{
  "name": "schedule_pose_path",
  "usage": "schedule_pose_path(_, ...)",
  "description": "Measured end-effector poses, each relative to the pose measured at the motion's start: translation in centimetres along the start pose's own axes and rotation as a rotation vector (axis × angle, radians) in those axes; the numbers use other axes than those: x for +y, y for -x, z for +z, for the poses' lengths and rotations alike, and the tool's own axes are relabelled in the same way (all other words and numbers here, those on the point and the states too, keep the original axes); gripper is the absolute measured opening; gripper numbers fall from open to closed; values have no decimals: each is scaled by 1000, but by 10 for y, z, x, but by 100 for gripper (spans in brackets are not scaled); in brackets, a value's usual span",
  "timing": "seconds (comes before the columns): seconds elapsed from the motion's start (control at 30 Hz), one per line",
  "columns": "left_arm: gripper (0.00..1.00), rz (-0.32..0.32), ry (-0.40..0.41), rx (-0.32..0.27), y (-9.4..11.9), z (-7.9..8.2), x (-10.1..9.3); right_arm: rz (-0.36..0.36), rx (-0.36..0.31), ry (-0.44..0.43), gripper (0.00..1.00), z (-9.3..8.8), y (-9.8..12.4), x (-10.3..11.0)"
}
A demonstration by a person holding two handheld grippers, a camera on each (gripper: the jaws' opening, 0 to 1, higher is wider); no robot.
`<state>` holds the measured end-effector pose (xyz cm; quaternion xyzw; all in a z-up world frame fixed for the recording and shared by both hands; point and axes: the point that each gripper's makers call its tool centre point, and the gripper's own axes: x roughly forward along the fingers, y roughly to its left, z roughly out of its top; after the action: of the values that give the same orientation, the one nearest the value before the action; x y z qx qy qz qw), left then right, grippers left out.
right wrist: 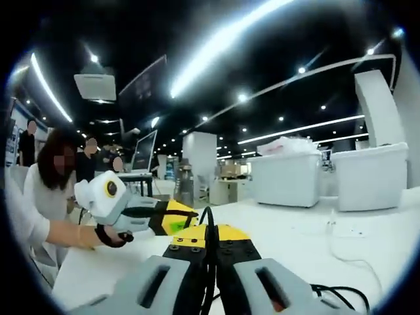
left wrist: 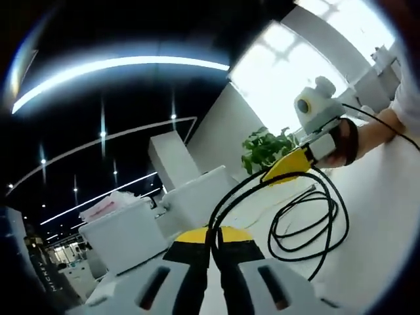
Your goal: Coil the Type-C to USB data cable on the desktop and secure it with Velcro straps.
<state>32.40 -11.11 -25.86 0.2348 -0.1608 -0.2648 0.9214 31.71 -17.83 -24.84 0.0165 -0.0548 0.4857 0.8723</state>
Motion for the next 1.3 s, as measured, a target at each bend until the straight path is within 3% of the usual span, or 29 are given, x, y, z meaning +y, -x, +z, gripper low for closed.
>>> schedule_pose_path(0.3,8,22,-7,6,0,-2,6,97,-10,-109,3,2,0,13)
schedule_pose_path(0.43,9,15,-21,0,1,0,4,172,-19,-224,3,3,2,20)
schedule_pose_path(0.6,11,-4,-38,-12,0,2,-2,202,-23,-294,3,2,3,20)
schedule_pose_path(0.77,12,-2,-48,-12,0,3,-2,278,-9,-395,3,0,5,31)
schedule_pose_path(0.87,10,9,-69,-6,1,2,0,298,11,-407,3,-3,5,34)
schedule_pose_path(0.93,6,23,-103,15,1,0,4,274,26,-376,3,-7,4,32)
schedule_pose_path(1.03,5,9,-90,18,0,-1,1,203,34,-298,3,-10,3,22)
schedule_pose_path(1.1,5,7,-93,31,-1,-4,1,127,47,-198,5,-10,3,9)
schedule_pose_path(1.2,5,24,-106,56,-2,-7,3,60,16,-29,12,5,6,4)
schedule_pose_path(1.3,5,37,-104,68,-2,-7,6,80,-12,-18,24,19,6,19)
